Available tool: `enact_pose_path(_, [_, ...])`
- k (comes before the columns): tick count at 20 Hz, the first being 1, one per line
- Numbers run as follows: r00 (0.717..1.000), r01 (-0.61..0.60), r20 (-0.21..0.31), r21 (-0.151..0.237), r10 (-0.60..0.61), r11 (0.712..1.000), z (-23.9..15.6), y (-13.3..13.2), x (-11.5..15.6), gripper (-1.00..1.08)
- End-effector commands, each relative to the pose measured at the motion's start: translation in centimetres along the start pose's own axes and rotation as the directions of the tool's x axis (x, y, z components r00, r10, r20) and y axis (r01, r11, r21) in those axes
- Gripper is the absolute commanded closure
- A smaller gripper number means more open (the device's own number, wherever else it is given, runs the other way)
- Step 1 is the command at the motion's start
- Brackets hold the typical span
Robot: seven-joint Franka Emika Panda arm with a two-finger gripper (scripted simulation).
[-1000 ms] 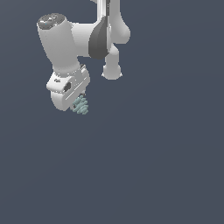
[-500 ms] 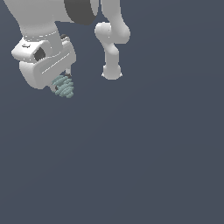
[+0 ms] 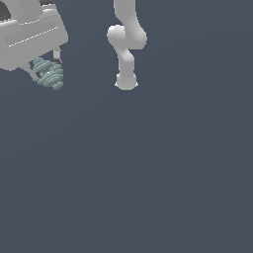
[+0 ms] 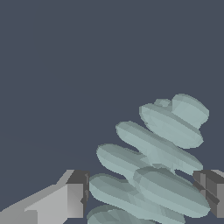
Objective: Pick up the object and move it to a goal position.
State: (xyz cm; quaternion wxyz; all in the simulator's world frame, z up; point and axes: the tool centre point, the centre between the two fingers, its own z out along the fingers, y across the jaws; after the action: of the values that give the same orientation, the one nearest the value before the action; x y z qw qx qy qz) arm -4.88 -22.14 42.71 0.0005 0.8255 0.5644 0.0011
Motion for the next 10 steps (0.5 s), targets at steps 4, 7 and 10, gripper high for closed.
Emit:
enact_pose_path(4, [1.0, 0.0, 0.001, 0.002, 0.0, 1.0, -2.6, 0.6, -0.9, 1.08])
enact_pose_path(7, [1.0, 0.0, 0.001, 0.002, 0.0, 1.0, -3.5, 0.8, -1.2, 1.08])
enact_pose_path(10, [1.0, 0.0, 0.001, 0.002, 0.0, 1.0, -4.1, 0.9, -1.4, 1.08])
